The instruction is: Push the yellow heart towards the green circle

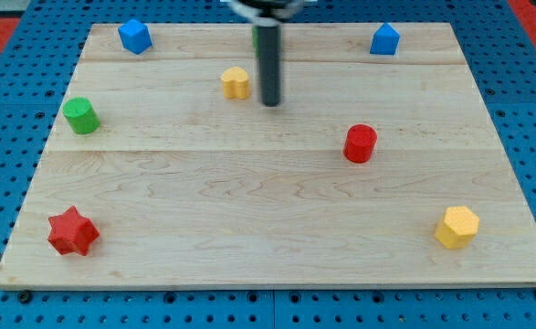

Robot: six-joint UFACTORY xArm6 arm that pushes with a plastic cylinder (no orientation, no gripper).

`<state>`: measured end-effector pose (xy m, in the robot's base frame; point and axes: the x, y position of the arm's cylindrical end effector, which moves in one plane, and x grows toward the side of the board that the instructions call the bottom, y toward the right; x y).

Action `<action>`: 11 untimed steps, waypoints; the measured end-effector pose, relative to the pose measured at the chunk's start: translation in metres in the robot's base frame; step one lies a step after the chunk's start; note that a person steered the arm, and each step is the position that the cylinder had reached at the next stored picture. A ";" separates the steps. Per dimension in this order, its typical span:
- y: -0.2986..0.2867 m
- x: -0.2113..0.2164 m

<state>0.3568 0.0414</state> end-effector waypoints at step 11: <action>-0.131 -0.015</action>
